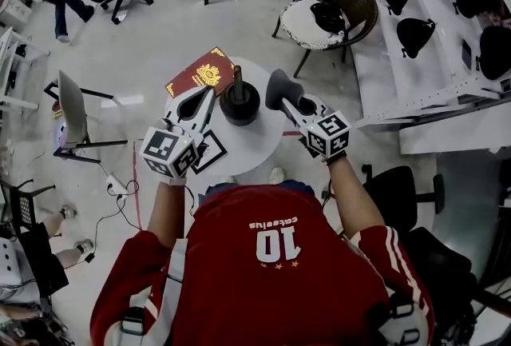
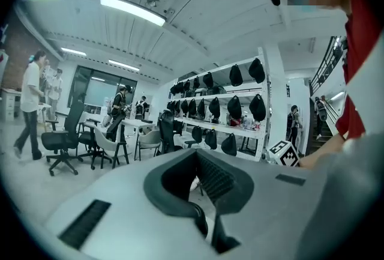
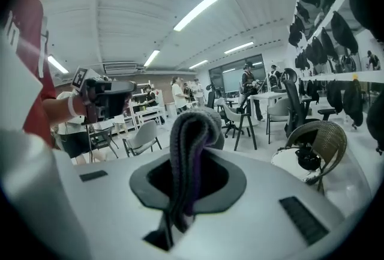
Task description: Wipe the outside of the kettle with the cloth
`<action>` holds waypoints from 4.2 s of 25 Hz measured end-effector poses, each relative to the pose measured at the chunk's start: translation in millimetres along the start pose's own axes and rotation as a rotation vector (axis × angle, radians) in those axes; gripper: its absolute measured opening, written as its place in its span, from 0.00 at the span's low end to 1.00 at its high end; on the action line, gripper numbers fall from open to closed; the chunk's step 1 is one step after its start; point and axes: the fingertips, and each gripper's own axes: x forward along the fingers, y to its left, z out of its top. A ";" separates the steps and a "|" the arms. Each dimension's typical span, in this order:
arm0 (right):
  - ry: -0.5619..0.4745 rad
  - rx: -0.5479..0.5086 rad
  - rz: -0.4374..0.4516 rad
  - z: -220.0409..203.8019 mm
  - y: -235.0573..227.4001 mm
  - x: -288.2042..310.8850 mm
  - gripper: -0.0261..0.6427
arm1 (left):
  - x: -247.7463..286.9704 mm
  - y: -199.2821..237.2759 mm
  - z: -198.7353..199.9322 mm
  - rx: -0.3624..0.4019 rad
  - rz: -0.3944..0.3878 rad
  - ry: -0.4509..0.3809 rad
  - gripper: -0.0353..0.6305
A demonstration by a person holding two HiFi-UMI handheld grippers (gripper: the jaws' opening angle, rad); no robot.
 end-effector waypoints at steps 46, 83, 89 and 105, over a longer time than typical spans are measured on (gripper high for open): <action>0.366 -0.354 0.497 -157.2 -50.6 172.7 0.11 | -48.1 -15.6 -42.8 -0.048 0.440 0.067 0.06; 0.332 0.062 0.142 -185.9 -7.6 106.6 0.11 | -61.2 -23.6 -36.1 -0.042 0.206 0.037 0.06; 0.358 0.078 0.102 -193.4 6.6 99.2 0.11 | -71.5 -16.1 -37.2 -0.062 0.155 0.030 0.06; 0.423 0.099 0.036 -206.9 53.5 103.2 0.11 | -105.1 20.4 -33.3 -0.079 0.059 0.001 0.06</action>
